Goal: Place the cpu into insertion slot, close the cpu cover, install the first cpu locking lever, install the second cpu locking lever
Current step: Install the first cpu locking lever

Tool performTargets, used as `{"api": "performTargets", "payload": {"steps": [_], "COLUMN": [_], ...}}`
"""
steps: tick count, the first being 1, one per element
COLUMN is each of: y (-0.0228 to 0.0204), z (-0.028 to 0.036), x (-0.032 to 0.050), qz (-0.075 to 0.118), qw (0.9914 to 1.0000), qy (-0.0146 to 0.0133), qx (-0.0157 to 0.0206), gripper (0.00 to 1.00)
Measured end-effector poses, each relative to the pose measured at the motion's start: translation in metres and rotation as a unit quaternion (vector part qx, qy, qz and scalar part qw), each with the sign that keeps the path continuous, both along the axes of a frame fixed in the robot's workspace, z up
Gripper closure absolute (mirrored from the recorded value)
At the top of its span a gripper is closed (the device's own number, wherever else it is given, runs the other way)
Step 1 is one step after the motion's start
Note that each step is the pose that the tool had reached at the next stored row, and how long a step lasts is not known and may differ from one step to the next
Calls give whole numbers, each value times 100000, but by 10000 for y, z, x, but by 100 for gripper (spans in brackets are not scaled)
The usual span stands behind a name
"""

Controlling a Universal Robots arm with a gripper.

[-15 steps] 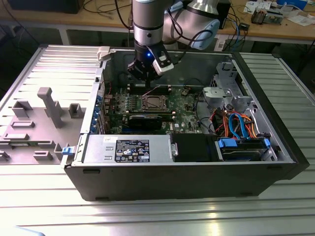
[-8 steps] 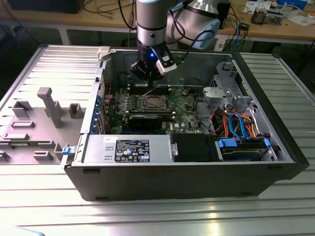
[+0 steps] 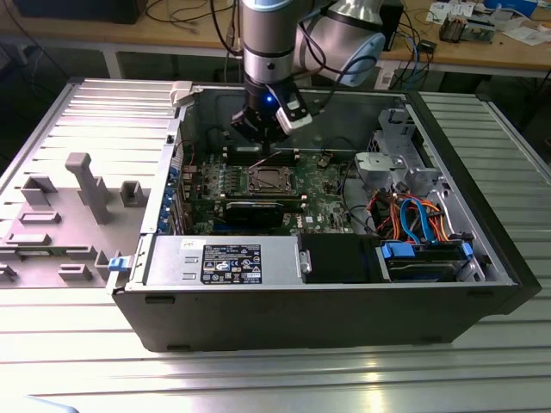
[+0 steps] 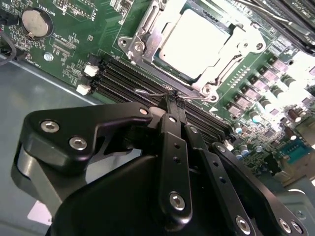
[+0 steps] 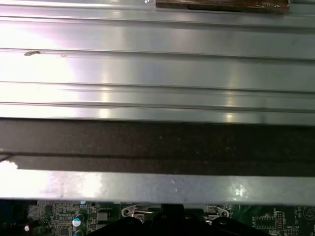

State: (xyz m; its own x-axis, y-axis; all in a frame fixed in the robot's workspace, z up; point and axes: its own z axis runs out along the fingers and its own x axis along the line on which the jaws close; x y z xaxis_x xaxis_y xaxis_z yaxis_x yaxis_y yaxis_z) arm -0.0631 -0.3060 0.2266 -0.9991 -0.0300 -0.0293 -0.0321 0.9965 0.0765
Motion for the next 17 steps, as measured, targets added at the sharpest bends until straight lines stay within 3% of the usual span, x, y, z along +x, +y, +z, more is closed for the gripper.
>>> {"api": "performTargets", "payload": {"steps": [7,17], "y": [0,1], "z": [-13,-44], "x": [62,172], "qz": [-7,-79], "qw": [100000,100000], "qy": [1,5], "qx": [-245,-269], "gripper": [89,89]}}
